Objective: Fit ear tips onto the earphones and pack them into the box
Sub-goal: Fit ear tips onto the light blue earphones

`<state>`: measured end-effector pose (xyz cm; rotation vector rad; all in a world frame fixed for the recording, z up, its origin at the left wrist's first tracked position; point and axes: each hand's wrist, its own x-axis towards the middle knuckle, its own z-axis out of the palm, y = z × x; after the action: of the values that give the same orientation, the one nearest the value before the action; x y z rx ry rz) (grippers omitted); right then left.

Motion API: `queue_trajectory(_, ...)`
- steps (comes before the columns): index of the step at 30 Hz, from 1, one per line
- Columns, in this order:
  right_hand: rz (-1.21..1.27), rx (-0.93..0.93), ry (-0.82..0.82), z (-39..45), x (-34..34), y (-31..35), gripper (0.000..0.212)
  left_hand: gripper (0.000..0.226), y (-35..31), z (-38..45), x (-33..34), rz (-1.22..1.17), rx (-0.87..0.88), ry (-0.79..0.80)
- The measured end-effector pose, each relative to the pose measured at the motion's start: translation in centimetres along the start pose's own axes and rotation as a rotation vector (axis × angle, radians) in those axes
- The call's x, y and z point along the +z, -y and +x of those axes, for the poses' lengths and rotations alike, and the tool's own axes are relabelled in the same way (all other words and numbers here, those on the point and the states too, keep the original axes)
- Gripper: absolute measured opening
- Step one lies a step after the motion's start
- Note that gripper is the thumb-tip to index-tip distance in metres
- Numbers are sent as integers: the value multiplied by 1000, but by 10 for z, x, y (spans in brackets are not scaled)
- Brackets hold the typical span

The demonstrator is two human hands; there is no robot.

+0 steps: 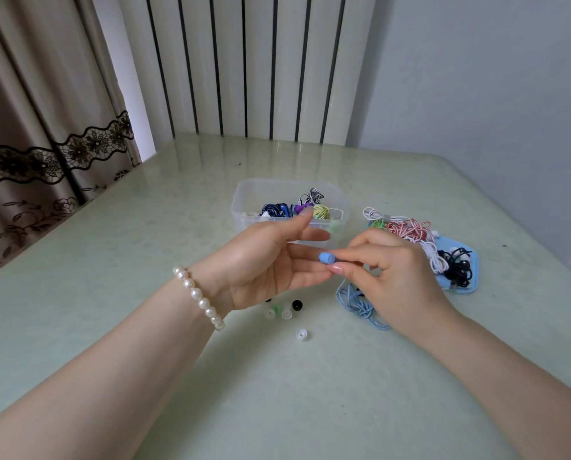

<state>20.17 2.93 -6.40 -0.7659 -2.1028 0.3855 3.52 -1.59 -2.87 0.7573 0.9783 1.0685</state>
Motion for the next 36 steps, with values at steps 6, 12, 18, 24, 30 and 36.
queue_trajectory(6, -35, -45, 5, -1, 1, -2, 30, 39, 1, 1, -1, 18, -35, 34)
queue_trajectory(12, -333, -393, 81, -2, 4, -3, 21, 54, 4, 4, -3, 30, -72, 38)
queue_trajectory(18, 6, -61, 49, -4, 5, 0, 12, 19, -1, 5, -19, 314, 44, -66)
queue_trajectory(24, 498, 442, 66, 2, 3, -2, 23, 14, -17, -2, -50, 1019, 211, -204)
queue_trajectory(30, 540, 491, 97, 1, 8, 2, 18, 22, -19, -5, -56, 1330, 80, -112)
queue_trajectory(36, 542, 479, 114, 0, 8, 4, 18, 12, -12, -5, -45, 1442, 52, 19)
